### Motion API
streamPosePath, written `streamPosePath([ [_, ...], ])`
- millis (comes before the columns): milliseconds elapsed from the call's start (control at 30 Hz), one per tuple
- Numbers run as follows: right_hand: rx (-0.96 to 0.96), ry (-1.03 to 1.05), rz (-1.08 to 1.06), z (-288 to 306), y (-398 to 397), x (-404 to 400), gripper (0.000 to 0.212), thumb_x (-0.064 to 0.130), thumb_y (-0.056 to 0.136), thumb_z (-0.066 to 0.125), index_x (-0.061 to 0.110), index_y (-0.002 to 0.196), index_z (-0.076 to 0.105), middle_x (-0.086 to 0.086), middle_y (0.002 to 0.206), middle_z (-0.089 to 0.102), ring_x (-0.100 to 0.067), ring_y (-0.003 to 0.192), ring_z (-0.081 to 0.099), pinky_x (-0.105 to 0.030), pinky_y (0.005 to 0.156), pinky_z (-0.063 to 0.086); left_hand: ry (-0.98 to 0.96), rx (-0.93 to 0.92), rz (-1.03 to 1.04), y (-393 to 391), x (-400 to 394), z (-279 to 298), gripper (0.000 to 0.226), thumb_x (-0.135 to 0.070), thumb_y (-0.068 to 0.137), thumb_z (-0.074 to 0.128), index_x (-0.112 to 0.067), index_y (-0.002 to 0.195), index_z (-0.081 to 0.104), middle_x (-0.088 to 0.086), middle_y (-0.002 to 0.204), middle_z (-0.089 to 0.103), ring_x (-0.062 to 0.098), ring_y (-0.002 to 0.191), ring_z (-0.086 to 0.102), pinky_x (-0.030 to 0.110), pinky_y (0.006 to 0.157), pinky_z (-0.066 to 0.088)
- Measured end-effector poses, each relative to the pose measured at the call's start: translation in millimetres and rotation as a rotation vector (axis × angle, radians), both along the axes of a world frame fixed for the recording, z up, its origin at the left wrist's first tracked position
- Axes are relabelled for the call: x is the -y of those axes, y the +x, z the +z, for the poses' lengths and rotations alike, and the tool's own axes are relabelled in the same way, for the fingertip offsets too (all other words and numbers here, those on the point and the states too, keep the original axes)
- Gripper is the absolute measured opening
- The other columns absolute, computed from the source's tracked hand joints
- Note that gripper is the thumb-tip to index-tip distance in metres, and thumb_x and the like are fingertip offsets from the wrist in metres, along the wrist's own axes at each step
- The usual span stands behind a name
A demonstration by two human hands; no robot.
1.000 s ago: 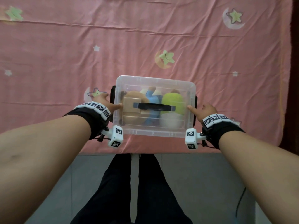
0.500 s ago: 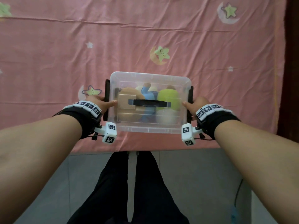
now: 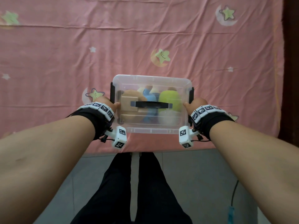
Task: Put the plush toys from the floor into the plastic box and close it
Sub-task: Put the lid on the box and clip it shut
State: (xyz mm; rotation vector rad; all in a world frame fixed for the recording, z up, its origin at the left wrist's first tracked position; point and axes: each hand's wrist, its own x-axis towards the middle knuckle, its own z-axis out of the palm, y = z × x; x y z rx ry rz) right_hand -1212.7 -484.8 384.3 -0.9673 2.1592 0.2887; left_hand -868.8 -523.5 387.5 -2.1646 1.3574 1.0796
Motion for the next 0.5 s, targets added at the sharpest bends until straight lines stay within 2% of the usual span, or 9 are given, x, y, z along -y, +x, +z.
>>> streamPosePath([
  [100,0.022,-0.009,-0.011,3.9,0.4,-2.4,0.038,0.044,0.090,0.064,0.008,0.082,0.059,-0.011,0.075,0.062,-0.033,0.070,0.059,-0.034,0.064,0.042,-0.020,0.024,0.022,-2.3,0.0,3.5,0.042,-0.050,0.082,0.063,-0.011,0.066,0.059,0.007,0.058,0.060,0.024,0.051,0.055,0.028,0.048,0.037],
  [133,0.037,-0.018,-0.018,7.2,0.3,-4.6,0.037,0.044,0.090,0.063,0.007,0.084,0.061,-0.011,0.075,0.061,-0.033,0.072,0.059,-0.034,0.065,0.043,-0.003,0.011,0.026,-4.1,-0.2,7.4,0.039,-0.049,0.081,0.063,-0.012,0.067,0.060,0.007,0.060,0.062,0.024,0.053,0.057,0.029,0.050,0.041],
  [200,0.092,-0.033,-0.054,15.4,4.3,-8.6,0.037,0.044,0.091,0.060,0.008,0.092,0.064,-0.010,0.076,0.063,-0.034,0.073,0.061,-0.035,0.068,0.046,0.078,-0.053,0.056,-5.1,0.9,13.9,0.031,-0.041,0.080,0.063,-0.010,0.080,0.067,0.010,0.073,0.071,0.027,0.064,0.065,0.035,0.065,0.054],
  [267,0.127,-0.026,-0.100,30.3,7.3,-16.5,0.043,0.048,0.090,0.056,0.007,0.096,0.066,-0.014,0.082,0.069,-0.036,0.078,0.065,-0.041,0.078,0.055,0.121,-0.095,0.083,-5.5,-1.3,24.8,0.029,-0.029,0.081,0.061,-0.003,0.093,0.069,0.014,0.089,0.074,0.029,0.074,0.068,0.037,0.073,0.056],
  [300,0.137,-0.012,-0.112,40.0,8.4,-23.1,0.043,0.047,0.089,0.056,0.007,0.096,0.068,-0.017,0.086,0.071,-0.038,0.081,0.067,-0.045,0.082,0.057,0.117,-0.109,0.107,-5.3,-3.9,32.2,0.029,-0.027,0.081,0.059,-0.002,0.091,0.068,0.017,0.089,0.074,0.031,0.076,0.070,0.041,0.075,0.059],
  [367,0.143,0.031,-0.117,58.9,8.6,-37.5,0.031,0.033,0.085,0.061,0.006,0.098,0.070,-0.019,0.091,0.073,-0.039,0.085,0.069,-0.048,0.085,0.058,0.151,-0.132,0.150,-4.6,-6.3,45.9,0.029,-0.027,0.080,0.058,-0.003,0.092,0.068,0.020,0.095,0.073,0.033,0.085,0.072,0.047,0.083,0.059],
  [433,0.146,0.063,-0.134,83.5,5.1,-55.0,0.026,0.021,0.078,0.064,0.006,0.098,0.071,-0.019,0.092,0.074,-0.037,0.085,0.070,-0.048,0.085,0.059,0.210,-0.164,0.126,-5.5,-8.6,67.9,0.039,-0.027,0.077,0.062,-0.007,0.111,0.065,0.018,0.117,0.067,0.034,0.102,0.067,0.045,0.091,0.055],
  [467,0.150,0.074,-0.147,94.6,3.8,-60.7,0.026,0.018,0.076,0.065,0.007,0.099,0.071,-0.018,0.091,0.074,-0.036,0.084,0.071,-0.048,0.084,0.059,0.211,-0.179,0.119,-5.9,-7.0,76.1,0.047,-0.027,0.073,0.064,-0.009,0.116,0.063,0.017,0.120,0.065,0.035,0.103,0.067,0.047,0.091,0.055],
  [500,0.151,0.089,-0.159,105.2,4.1,-66.8,0.027,0.017,0.075,0.066,0.006,0.099,0.071,-0.018,0.091,0.074,-0.036,0.084,0.071,-0.047,0.084,0.060,0.195,-0.183,0.120,-7.0,-4.7,82.5,0.050,-0.026,0.068,0.065,-0.008,0.115,0.063,0.018,0.114,0.067,0.035,0.096,0.069,0.050,0.087,0.056],
])
